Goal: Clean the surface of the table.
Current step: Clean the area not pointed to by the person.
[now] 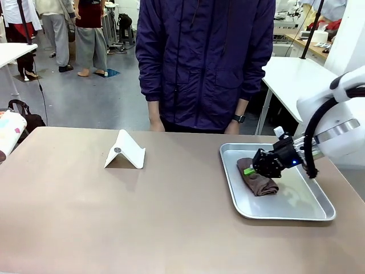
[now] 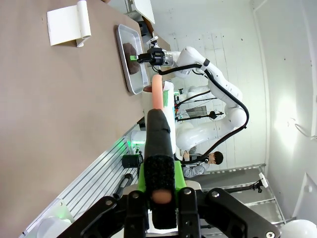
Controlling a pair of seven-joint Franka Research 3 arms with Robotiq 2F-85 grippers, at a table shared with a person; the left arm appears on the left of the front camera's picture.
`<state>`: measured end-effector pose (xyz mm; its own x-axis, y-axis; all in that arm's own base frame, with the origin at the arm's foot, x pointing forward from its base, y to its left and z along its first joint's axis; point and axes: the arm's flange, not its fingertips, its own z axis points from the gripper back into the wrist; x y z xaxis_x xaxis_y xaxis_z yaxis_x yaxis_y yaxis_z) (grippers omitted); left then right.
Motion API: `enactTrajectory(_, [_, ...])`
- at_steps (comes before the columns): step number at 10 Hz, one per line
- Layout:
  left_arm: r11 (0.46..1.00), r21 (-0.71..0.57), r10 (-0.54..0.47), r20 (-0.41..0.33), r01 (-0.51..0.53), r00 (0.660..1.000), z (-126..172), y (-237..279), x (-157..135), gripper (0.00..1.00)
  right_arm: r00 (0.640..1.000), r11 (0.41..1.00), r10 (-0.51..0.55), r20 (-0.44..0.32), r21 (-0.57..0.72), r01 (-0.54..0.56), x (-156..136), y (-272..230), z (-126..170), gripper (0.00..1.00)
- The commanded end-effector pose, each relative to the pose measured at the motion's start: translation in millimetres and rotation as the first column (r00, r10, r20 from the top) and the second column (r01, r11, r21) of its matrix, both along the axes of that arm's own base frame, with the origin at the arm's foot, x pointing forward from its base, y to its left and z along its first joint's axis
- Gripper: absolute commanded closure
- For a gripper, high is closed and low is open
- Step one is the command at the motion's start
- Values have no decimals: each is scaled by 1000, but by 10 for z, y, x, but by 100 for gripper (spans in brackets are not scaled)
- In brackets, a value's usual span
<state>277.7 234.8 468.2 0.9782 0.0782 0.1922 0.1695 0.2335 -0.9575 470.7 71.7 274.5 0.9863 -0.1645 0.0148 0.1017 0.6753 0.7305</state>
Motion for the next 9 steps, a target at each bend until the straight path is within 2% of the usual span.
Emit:
enactTrajectory(1, [1000, -12, 8, 8, -8, 1000, 33, -19, -11, 78, 999, 999, 33, 33, 30, -34, -134, 240, -64, 93])
enactTrajectory(3, [1000, -12, 8, 8, -8, 1000, 33, -19, -11, 78, 997, 997, 43, 69, -67, -38, -191, 364, -165, 93])
enactTrajectory(6, [1000, -12, 8, 8, -8, 1000, 33, -19, -11, 78, 985, 979, -53, 167, -184, 84, -116, 128, -200, 93])
enactTrajectory(9, [1000, -12, 8, 8, -8, 1000, 33, -19, -11, 78, 978, 969, -134, 159, -185, 163, -54, -265, -190, 93])
